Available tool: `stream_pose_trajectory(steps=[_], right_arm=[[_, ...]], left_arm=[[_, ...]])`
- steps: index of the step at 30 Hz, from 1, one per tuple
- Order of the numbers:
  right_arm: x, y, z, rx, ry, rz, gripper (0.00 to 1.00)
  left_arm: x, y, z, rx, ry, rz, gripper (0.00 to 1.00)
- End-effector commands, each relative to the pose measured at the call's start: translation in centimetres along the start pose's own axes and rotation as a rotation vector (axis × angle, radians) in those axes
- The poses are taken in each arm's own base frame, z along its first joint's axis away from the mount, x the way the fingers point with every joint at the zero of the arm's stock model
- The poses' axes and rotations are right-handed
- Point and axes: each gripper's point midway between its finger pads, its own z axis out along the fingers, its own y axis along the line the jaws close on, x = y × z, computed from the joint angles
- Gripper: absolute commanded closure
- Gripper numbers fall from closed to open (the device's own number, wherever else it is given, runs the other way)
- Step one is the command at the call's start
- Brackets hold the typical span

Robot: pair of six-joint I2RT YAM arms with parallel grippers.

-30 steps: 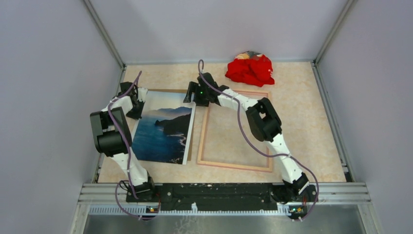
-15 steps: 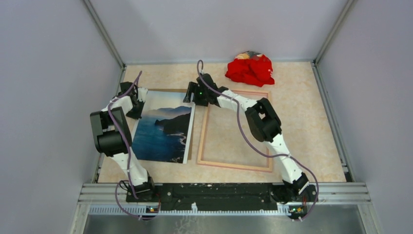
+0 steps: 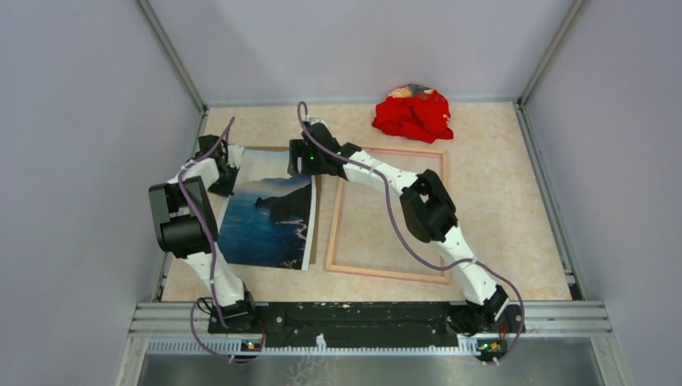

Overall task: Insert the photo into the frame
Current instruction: Pick up the photo at the center of the board.

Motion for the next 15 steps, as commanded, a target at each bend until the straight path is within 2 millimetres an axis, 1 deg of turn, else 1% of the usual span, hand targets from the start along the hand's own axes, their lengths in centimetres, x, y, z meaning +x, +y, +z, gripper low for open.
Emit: stream_pose_trajectory(steps=[1, 8, 11, 12, 14, 15], right_arm=[[-2.2, 3.4, -2.0, -0.041, -0.057, -0.069, 0.26], [-1.2, 2.4, -1.2, -0.050, -0.022, -0.001, 0.28], [-0.7, 1.4, -1.1, -0.076, 0.002, 0.069, 0.36], [-0.2, 0.8, -1.1, -0.080, 0.013, 0.093, 0.39], [-0.3, 0.7, -1.5, -0.115, 0.009, 0.134, 0.48], [-0.2, 0.6, -1.7, -0.128, 0.008, 0.148, 0.50]], left_arm=[[2.3, -3.5, 2.4, 0.131, 0.064, -0.002, 0.89], [2.2, -3.5, 2.1, 0.129, 0.060, 0.001, 0.90], [2.2, -3.4, 2.0, 0.130, 0.058, 0.000, 0.90], [2.1, -3.5, 2.0, 0.132, 0.058, 0.000, 0.91], [2.1, -3.5, 2.0, 0.132, 0.059, 0.001, 0.91], [2.1, -3.4, 2.1, 0.130, 0.058, 0.000, 0.91]])
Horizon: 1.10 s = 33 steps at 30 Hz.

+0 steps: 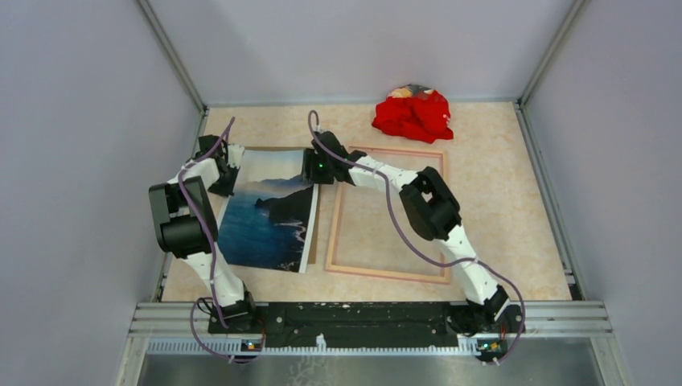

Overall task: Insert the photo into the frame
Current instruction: Pick up the photo at the center of the board.

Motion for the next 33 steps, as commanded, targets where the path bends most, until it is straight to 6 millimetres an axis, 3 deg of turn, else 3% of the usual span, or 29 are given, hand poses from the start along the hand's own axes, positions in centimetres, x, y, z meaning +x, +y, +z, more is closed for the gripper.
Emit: stream_pose_trajectory(steps=[1, 10, 15, 22, 24, 26, 28, 33], right_arm=[[-1.9, 1.3, -2.4, -0.112, -0.034, 0.100, 0.50], [-1.0, 3.4, -3.9, -0.333, -0.008, 0.265, 0.50], [-0.8, 4.0, -4.4, -0.378, 0.003, 0.295, 0.69], [-1.8, 5.2, -5.7, -0.405, -0.003, 0.290, 0.88], [-2.6, 5.7, -6.8, -0.411, -0.006, 0.273, 0.98], [-3.6, 6.5, -8.4, -0.434, -0.011, 0.256, 1.00], [-4.7, 7.1, -10.6, -0.447, -0.023, 0.225, 1.00], [-6.8, 7.1, -17.2, -0.369, -0.052, 0.127, 1.00]], left_arm=[[2.1, -3.4, 2.1, 0.128, 0.057, 0.000, 0.91], [2.3, -3.4, 2.1, 0.127, 0.060, 0.000, 0.92], [2.2, -3.5, 2.0, 0.130, 0.060, -0.003, 0.92], [1.9, -3.2, 1.6, 0.121, 0.053, -0.005, 0.91], [1.4, -2.9, 1.0, 0.123, 0.046, -0.015, 0.78], [0.4, -2.6, -0.2, 0.145, 0.025, -0.032, 0.52], [-0.8, -2.3, -1.7, 0.159, -0.006, -0.048, 0.37], [-3.1, -1.9, -5.2, 0.185, -0.063, -0.050, 0.27]])
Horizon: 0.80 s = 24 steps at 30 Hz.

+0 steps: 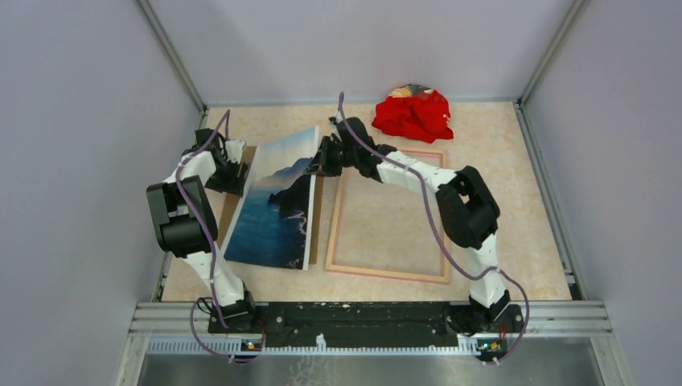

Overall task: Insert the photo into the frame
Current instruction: Pick up the photo at the center of the board, then turn over the photo from the photo frame.

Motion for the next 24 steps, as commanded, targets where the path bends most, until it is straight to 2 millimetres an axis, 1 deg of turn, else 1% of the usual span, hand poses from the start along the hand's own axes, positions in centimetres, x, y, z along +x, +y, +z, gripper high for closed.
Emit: stream_pose_trajectory(steps=[1, 2, 3, 4, 5, 7, 10, 12, 13, 14, 15, 17, 19, 20, 22, 24], right_arm=[[-4.3, 7.6, -9.4, -0.041, -0.100, -0.161, 1.00], [-4.4, 7.6, -11.0, -0.015, -0.103, -0.171, 1.00], [-4.5, 7.9, -13.4, 0.013, -0.113, -0.181, 1.00], [-4.5, 7.9, -15.3, 0.035, -0.123, -0.195, 1.00], [-4.6, 7.5, -17.2, 0.073, -0.131, -0.201, 1.00], [-5.0, 6.2, -21.5, 0.185, -0.159, -0.198, 1.00], [-6.0, 4.0, -29.4, 0.375, -0.233, -0.202, 1.00], [-6.2, 3.2, -34.5, 0.484, -0.298, -0.238, 1.00], [-6.0, 3.1, -36.8, 0.543, -0.326, -0.257, 1.00], [-5.8, 2.9, -38.9, 0.602, -0.354, -0.266, 1.00], [-5.4, 2.8, -40.7, 0.648, -0.369, -0.272, 1.00], [-4.9, 2.5, -43.2, 0.718, -0.391, -0.279, 1.00], [-4.5, 2.3, -44.8, 0.771, -0.397, -0.280, 1.00], [-4.4, 2.3, -45.2, 0.785, -0.392, -0.280, 1.00], [-4.3, 2.4, -45.2, 0.789, -0.377, -0.274, 1.00], [-4.2, 2.3, -43.8, 0.768, -0.330, -0.266, 1.00]], left_arm=[[-2.5, -1.0, -4.1, 0.070, -0.065, -0.012, 0.26], [-2.7, -1.1, -4.6, 0.072, -0.074, -0.010, 0.25], [-3.0, -1.1, -4.9, 0.073, -0.082, -0.010, 0.24], [-3.1, -1.1, -5.2, 0.074, -0.088, -0.007, 0.24], [-3.2, -1.3, -5.4, 0.081, -0.092, -0.003, 0.24], [-3.1, -1.6, -5.6, 0.090, -0.093, 0.002, 0.24], [-2.9, -2.5, -5.7, 0.106, -0.094, 0.013, 0.24], [-2.9, -3.0, -5.6, 0.115, -0.095, 0.017, 0.24], [-2.9, -3.3, -5.6, 0.121, -0.097, 0.018, 0.24], [-3.0, -3.6, -5.6, 0.125, -0.098, 0.020, 0.25], [-3.1, -3.8, -5.7, 0.127, -0.103, 0.022, 0.25], [-3.3, -4.3, -5.7, 0.126, -0.110, 0.031, 0.25], [-3.6, -4.6, -5.8, 0.126, -0.116, 0.039, 0.25], [-3.7, -4.9, -5.8, 0.129, -0.116, 0.042, 0.24], [-3.8, -5.1, -5.9, 0.132, -0.118, 0.044, 0.25], [-3.8, -5.3, -5.9, 0.135, -0.117, 0.048, 0.25]])
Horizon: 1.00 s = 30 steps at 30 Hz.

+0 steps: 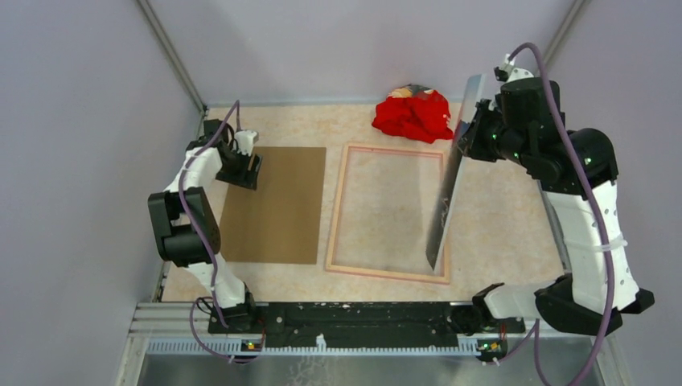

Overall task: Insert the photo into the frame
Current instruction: Turn over the photo from the photo frame.

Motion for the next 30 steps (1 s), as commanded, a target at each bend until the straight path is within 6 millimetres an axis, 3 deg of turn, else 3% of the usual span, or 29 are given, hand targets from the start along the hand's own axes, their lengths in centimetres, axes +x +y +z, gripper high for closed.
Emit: stream_pose_trajectory(steps=[1, 10, 14, 23, 30], right_arm=[[3.0, -1.3, 2.1, 0.091, 0.164, -0.072, 1.00], [9.3, 2.4, 12.3, 0.016, 0.348, 0.018, 1.00], [10.3, 3.7, 15.7, -0.004, 0.340, 0.135, 1.00], [11.7, 5.4, 21.5, 0.015, 0.328, 0.353, 1.00], [12.3, 6.3, 23.4, 0.038, 0.314, 0.417, 1.00]], left_arm=[[-1.0, -0.8, -1.3, 0.000, -0.044, 0.003, 0.25], [-0.8, -1.1, -1.3, 0.000, -0.044, 0.014, 0.25], [-0.9, -1.3, -1.5, -0.006, -0.046, 0.021, 0.26], [-0.8, -1.3, -1.4, -0.019, -0.045, 0.031, 0.27], [-0.5, -1.2, -1.0, -0.028, -0.038, 0.038, 0.27]])
